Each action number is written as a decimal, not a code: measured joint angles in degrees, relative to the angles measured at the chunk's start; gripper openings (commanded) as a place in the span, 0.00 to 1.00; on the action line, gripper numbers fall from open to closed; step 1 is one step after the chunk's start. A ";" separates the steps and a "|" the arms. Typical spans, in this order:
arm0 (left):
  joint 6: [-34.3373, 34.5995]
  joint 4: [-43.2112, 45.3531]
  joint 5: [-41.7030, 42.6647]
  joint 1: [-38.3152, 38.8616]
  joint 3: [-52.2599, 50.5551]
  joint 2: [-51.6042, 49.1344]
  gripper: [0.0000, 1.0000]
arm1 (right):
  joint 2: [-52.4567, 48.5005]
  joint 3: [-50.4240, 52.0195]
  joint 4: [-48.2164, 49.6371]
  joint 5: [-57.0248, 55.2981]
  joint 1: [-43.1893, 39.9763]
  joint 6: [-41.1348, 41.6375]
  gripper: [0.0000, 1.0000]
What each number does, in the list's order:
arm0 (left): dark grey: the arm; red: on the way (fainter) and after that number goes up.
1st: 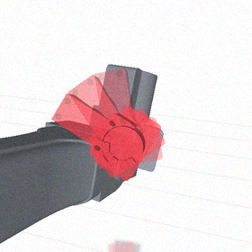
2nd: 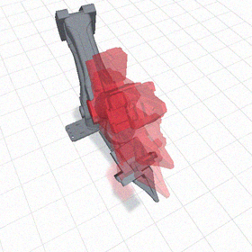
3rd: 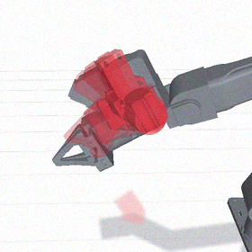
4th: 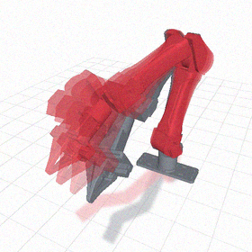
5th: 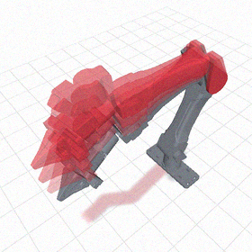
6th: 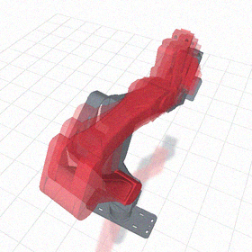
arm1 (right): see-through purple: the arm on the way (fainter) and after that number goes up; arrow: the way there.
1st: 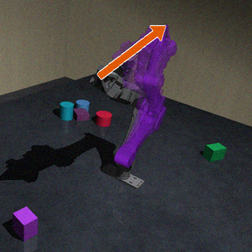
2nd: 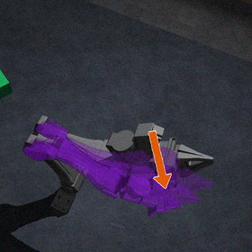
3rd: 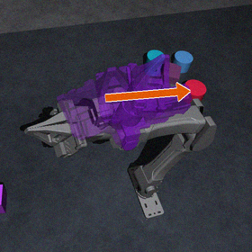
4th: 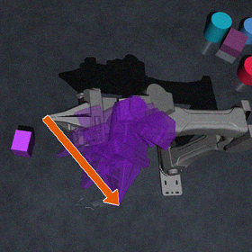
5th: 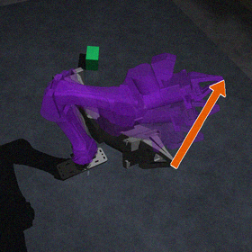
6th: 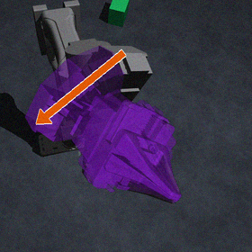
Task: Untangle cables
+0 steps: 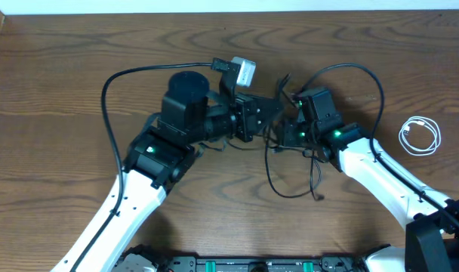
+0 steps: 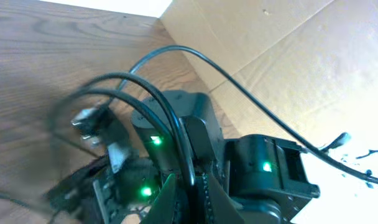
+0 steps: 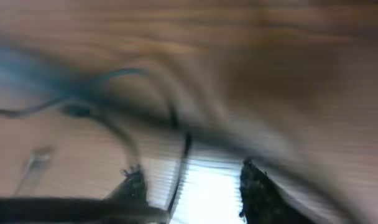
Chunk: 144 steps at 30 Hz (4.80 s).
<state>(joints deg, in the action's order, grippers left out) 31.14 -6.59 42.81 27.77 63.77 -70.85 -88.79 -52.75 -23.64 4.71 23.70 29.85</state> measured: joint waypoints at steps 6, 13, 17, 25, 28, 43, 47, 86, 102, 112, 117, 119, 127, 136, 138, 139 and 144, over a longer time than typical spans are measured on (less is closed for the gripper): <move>0.13 -0.87 2.14 -10.36 0.00 3.28 0.08 | 0.00 -0.15 -6.12 -8.46 -5.01 0.74 0.01; -0.26 -2.64 2.27 -21.75 -0.04 5.11 0.08 | -0.02 -0.42 -7.08 -12.09 -10.67 0.76 0.01; -1.42 -8.63 0.15 -26.32 -0.04 5.22 0.08 | -0.02 -0.42 -7.17 -12.02 -13.44 0.76 0.01; -1.64 -13.00 -7.37 -32.33 -0.04 5.22 0.08 | -0.02 -0.39 -5.88 -4.04 -15.34 -3.43 0.01; -1.64 -13.44 -10.56 -33.70 -0.04 5.22 0.08 | -0.02 -0.39 -5.46 0.55 -15.34 -6.69 0.01; 8.87 -13.00 -36.02 -38.45 -0.04 5.22 0.08 | 5.44 -0.42 -1.97 22.27 -15.32 -19.28 0.01; 10.93 -0.35 -32.74 -41.35 -0.07 6.05 0.08 | 5.55 -0.44 -6.73 15.34 -15.32 -20.02 0.01; 66.14 -4.17 4.74 -42.64 0.26 9.11 0.08 | 2.91 6.45 -5.14 7.85 -14.82 -19.32 0.01; 44.17 23.04 -4.02 -41.31 0.20 8.72 0.08 | 2.91 6.54 -5.66 7.85 -14.82 -16.39 0.01; 34.18 27.19 -10.84 -33.73 0.20 4.57 0.08 | 2.91 6.54 -5.97 7.87 -14.82 -16.20 0.02; 27.45 30.64 -12.28 -25.77 0.20 -1.27 0.08 | 2.91 6.54 -6.19 7.87 -14.82 -15.98 0.02; 25.42 32.63 -13.70 -22.27 0.20 -4.81 0.08 | 2.91 6.54 -6.54 7.87 -14.82 -15.82 0.02; 22.75 41.31 -19.04 -12.90 0.20 -18.10 0.08 | 2.91 6.54 -7.37 7.87 -14.82 -15.78 0.03; 21.29 32.57 -20.72 -7.82 0.20 -27.26 0.08 | 2.91 6.54 -6.99 7.87 -14.82 -15.56 0.07; 19.82 29.51 -20.90 -7.23 0.20 -28.09 0.08 | 2.91 6.54 -6.95 7.89 -14.82 -15.58 0.07; 18.93 27.30 -21.14 -6.93 0.20 -28.30 0.08 | 2.91 6.54 -6.91 7.87 -14.82 -15.56 0.08; 14.36 16.48 -26.27 -6.60 0.28 -28.44 0.08 | 2.91 6.54 -6.78 7.87 -14.82 -15.45 0.09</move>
<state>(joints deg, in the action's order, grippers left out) 45.50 9.89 16.53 21.17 64.05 -99.29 -85.89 -46.22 -30.41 12.58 8.88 14.39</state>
